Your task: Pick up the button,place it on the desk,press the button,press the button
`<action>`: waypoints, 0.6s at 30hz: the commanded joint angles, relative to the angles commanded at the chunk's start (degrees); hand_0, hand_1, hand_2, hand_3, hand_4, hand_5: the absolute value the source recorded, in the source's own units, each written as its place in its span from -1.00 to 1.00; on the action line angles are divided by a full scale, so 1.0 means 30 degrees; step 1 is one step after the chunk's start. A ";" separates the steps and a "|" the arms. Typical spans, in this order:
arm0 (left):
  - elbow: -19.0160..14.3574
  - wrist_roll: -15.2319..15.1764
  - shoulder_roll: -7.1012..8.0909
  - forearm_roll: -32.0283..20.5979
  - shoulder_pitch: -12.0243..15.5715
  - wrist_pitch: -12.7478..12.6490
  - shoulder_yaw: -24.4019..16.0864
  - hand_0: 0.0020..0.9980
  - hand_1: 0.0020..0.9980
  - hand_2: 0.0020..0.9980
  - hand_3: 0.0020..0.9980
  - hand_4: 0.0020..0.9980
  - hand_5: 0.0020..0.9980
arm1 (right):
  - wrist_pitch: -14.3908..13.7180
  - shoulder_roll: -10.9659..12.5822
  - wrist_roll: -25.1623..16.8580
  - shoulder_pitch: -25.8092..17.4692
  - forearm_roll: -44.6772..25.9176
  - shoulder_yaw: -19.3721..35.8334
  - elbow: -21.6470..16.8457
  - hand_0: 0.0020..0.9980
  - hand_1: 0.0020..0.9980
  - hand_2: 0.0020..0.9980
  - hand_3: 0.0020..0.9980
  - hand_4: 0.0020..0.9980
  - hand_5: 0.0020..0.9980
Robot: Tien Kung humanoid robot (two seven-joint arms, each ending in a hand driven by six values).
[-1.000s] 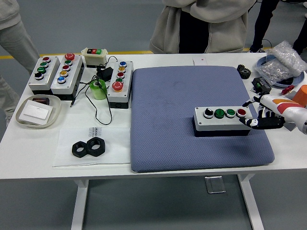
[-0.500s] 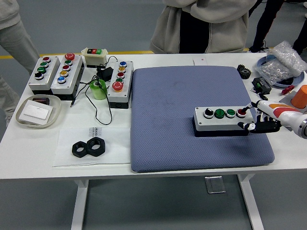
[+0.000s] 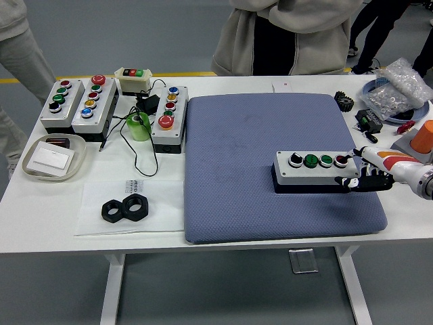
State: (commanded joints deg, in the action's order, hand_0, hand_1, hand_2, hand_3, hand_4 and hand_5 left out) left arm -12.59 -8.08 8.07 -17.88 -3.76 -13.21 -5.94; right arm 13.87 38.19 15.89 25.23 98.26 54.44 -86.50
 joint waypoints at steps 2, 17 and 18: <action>0.0002 0.0020 0.0003 0.0070 0.0021 0.0000 -0.0043 0.41 0.67 0.79 0.65 0.28 1.00 | 0.0095 0.0042 0.0028 0.0018 -0.0027 -0.0064 -0.0028 -0.52 -0.63 -0.42 0.59 0.46 0.46; 0.0019 0.0138 0.0014 0.0484 0.0291 -0.0029 -0.0345 0.41 0.67 0.79 0.65 0.28 1.00 | -0.0149 0.0180 0.0124 -0.0184 -0.0350 0.1180 -0.1545 -0.52 -0.63 -0.41 0.65 0.46 0.47; 0.0017 0.0137 0.0016 0.0470 0.0284 -0.0028 -0.0329 0.41 0.67 0.79 0.65 0.28 1.00 | -0.0121 0.0031 0.0151 -0.0096 -0.0349 0.1092 -0.1549 -0.52 -0.63 -0.41 0.65 0.46 0.47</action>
State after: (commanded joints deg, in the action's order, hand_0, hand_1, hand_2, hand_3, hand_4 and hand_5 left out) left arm -12.54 -7.67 8.11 -16.47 -2.91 -13.29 -6.92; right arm 13.51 38.28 16.34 24.94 97.21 57.71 -91.15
